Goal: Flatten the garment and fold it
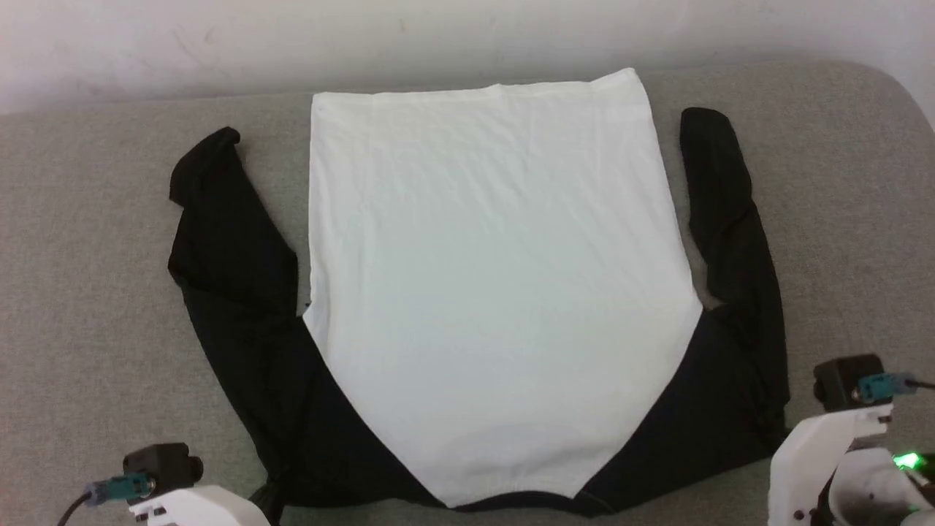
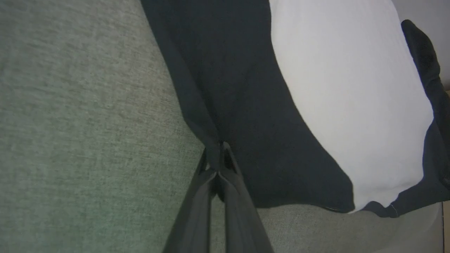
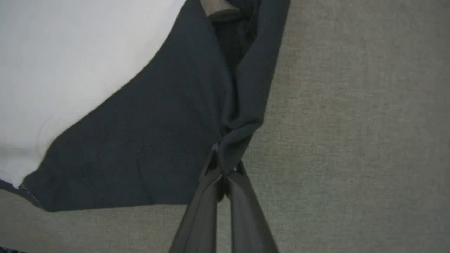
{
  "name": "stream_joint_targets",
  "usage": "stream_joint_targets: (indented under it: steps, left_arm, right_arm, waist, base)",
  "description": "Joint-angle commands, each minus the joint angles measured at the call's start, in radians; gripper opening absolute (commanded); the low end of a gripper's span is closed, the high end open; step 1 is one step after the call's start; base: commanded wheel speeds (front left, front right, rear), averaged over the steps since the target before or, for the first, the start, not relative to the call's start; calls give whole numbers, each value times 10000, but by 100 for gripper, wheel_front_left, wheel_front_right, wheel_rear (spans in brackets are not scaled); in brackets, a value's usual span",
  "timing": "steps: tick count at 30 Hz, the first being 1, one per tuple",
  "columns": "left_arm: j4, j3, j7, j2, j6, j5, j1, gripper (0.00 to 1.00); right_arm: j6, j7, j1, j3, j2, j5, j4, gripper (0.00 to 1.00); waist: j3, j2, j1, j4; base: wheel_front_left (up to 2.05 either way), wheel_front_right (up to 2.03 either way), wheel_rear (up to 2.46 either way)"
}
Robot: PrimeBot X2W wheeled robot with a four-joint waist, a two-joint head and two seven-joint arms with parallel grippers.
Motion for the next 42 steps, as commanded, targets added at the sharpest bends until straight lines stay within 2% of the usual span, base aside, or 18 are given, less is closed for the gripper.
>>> stream_joint_targets:
  steps: [1,8,9,10,11,17,21,25,28,32,37,42]
  left_arm:
    - [111,-28,-94,-73,41,40,119,0]
    - [650,-299,-401,-436,-78,14,73,0]
    - [711,-302,-488,-495,-62,31,47,31]
    - [773,-316,-554,-535,-57,49,30,100]
    - [815,-329,-624,-558,-61,80,21,100]
    - [765,-124,-1266,-521,140,471,-12,100]
    - [427,287,-2058,-463,356,829,-153,100]
    - [212,619,-2826,-119,554,1517,-539,100]
    - [225,658,-3087,451,542,2198,-1168,100]
    - [433,545,-3061,1289,321,2955,-2595,100]
    - [1103,262,-2602,2294,-107,3698,-4715,100]
    - [1999,-94,-1692,3002,-545,4105,-6701,100]
  right_arm:
    - [-23,-152,180,-107,124,-89,184,0]
    - [-23,-1022,254,-97,501,-237,1140,0]
    - [-23,-1212,226,-101,535,-250,1182,6]
    - [-23,-1384,215,-110,566,-251,1228,95]
    - [-23,-1516,219,-163,606,-232,1275,100]
    - [-23,-2823,263,-708,838,-304,1123,100]
    - [-23,-4196,256,-756,949,-440,803,100]
    - [-23,-5769,34,-716,1002,-603,692,100]
    - [-23,-6840,-248,-546,1018,-728,707,100]
    - [-23,-7889,-693,-207,1024,-863,734,100]
    - [-23,-8526,-1308,224,1028,-885,709,100]
    - [-23,-8782,-1976,763,1029,-841,733,100]
  waist:
    - [-6,-1,0,-4]
    - [-101,-1,0,-66]
    - [-127,-1,0,-69]
    - [-168,-1,0,-69]
    - [-202,-1,0,-70]
    - [-445,-1,0,-82]
    - [-462,-1,0,-224]
    - [-300,-1,0,-480]
    - [-16,-1,0,-685]
    - [540,-1,0,-917]
    - [1456,-1,0,-1221]
    - [2347,-1,0,-1608]
  base:
    - [0,0,0]
    - [0,0,0]
    - [0,0,0]
    - [0,0,0]
    - [0,0,0]
    - [0,0,0]
    - [0,0,0]
    - [0,0,0]
    - [0,0,0]
    - [0,0,0]
    - [0,0,0]
    - [0,0,0]
